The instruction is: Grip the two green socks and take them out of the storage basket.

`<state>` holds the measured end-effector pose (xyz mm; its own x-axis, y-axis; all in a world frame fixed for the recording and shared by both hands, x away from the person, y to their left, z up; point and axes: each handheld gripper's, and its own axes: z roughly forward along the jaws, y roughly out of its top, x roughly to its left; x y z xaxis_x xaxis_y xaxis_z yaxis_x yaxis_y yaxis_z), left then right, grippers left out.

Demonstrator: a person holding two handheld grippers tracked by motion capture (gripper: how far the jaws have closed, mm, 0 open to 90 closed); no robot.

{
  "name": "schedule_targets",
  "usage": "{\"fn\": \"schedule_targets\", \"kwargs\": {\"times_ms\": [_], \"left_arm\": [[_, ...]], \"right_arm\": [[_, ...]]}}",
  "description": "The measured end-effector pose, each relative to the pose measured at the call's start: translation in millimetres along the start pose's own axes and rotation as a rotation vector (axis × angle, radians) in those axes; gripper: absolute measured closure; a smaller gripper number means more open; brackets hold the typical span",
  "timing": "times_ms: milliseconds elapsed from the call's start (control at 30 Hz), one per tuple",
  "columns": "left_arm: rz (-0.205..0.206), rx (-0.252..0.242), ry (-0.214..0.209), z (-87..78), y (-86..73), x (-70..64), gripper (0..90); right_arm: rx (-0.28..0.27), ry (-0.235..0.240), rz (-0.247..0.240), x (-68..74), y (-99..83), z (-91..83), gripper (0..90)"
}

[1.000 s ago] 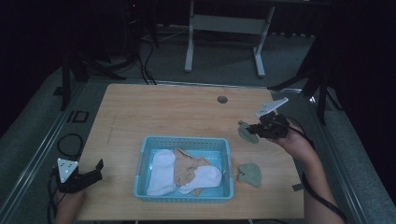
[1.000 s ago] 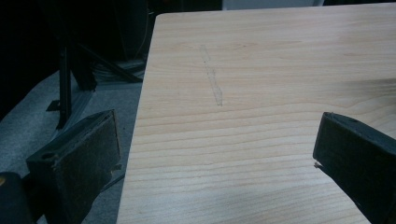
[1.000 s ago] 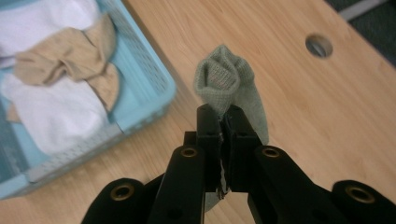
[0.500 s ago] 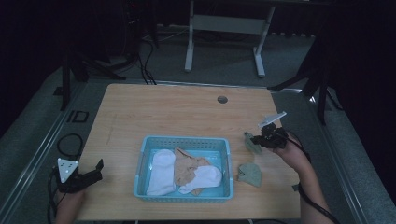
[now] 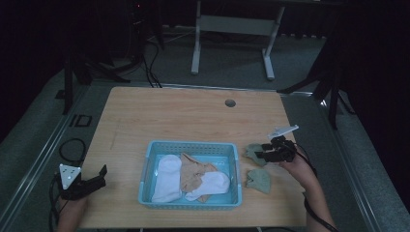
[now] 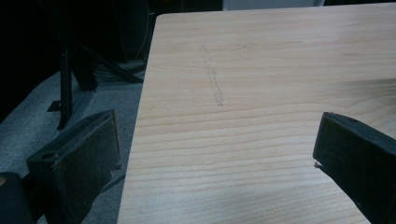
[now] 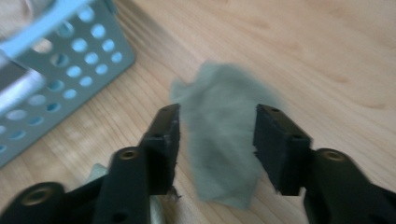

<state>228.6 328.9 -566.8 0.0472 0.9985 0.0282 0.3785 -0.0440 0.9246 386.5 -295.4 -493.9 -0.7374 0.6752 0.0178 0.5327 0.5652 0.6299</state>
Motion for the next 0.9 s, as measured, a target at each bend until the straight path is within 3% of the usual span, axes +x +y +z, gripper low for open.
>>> {"fn": "schedule_targets", "kwargs": {"times_ms": [67,133,200,300,400,500,600,667,767,900], "left_arm": [[0.001,0.0,0.0,-0.1,0.0,-0.1,0.3],[0.001,-0.002,0.001,0.0,-0.1,-0.3,0.4],[0.001,-0.002,0.002,0.0,-0.1,-0.3,0.4],[0.001,0.001,0.002,0.1,0.1,-0.4,0.4],[0.0,0.0,0.002,0.2,0.1,-0.3,0.4],[0.001,0.001,0.003,0.1,0.0,-0.5,0.3],[0.001,0.0,0.003,0.0,0.0,-0.5,0.3],[0.001,0.0,0.004,0.1,0.0,-0.5,0.4],[0.001,-0.001,0.003,0.0,0.0,-0.4,0.3],[0.001,0.001,0.003,0.2,0.1,-0.5,0.4]], "right_arm": [[-0.041,-0.006,0.012,0.3,-3.5,-9.2,37.1],[-0.076,-0.015,0.022,-0.2,-9.1,-17.2,31.2],[-0.116,0.006,0.054,-2.2,-16.8,-24.2,27.8],[-0.138,0.029,0.086,-6.6,-29.5,-31.0,17.2],[-0.152,0.031,0.109,-9.7,-41.9,-35.4,14.1],[-0.162,-0.013,0.126,-13.3,-52.3,-36.9,13.6],[-0.194,-0.019,0.147,-16.7,-59.3,-39.2,13.6],[-0.246,-0.072,0.175,-20.7,-69.3,-42.9,13.7],[-0.274,-0.124,0.203,-23.9,-78.8,-45.8,13.6],[-0.26,-0.18,0.225,-26.8,-91.7,-44.1,13.2]]}}
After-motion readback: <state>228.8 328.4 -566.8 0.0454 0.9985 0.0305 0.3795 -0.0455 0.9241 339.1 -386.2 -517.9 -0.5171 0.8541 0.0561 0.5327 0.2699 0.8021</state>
